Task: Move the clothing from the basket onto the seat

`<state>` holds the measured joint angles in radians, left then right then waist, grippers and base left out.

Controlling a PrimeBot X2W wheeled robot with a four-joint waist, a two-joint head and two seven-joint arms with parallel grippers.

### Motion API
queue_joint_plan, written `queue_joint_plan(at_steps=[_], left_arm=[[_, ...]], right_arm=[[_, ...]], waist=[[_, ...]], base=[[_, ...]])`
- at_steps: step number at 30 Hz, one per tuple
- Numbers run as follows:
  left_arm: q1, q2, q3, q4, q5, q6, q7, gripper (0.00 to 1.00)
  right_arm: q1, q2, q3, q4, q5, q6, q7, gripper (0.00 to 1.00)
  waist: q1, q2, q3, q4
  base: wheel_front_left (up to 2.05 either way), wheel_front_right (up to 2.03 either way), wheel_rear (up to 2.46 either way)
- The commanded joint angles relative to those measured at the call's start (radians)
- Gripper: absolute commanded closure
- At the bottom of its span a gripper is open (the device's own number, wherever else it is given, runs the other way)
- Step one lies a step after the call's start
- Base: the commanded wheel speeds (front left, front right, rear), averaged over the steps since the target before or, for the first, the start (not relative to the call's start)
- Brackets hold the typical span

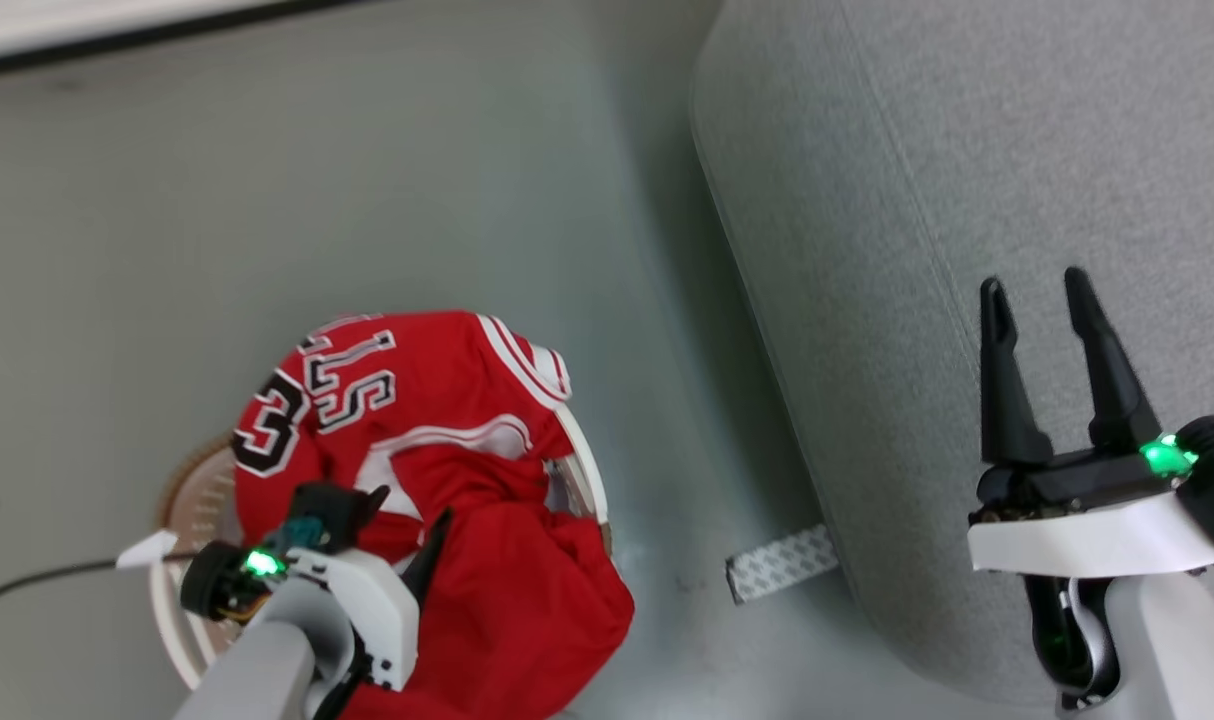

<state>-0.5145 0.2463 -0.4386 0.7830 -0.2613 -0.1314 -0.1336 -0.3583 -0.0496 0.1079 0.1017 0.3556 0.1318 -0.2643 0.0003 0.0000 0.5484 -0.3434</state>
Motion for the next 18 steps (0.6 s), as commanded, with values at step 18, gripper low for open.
queue_joint_plan(at_steps=[18], left_arm=[[-0.240, 0.123, -0.310, 0.123, -0.315, 0.002, 0.336, 0.00]], right_arm=[[-0.070, -0.001, 0.002, -0.037, 0.083, -0.002, 0.000, 0.00]], waist=[[-0.0003, 0.0000, 0.271, -0.115]], base=[[0.00, 0.00, 0.00]])
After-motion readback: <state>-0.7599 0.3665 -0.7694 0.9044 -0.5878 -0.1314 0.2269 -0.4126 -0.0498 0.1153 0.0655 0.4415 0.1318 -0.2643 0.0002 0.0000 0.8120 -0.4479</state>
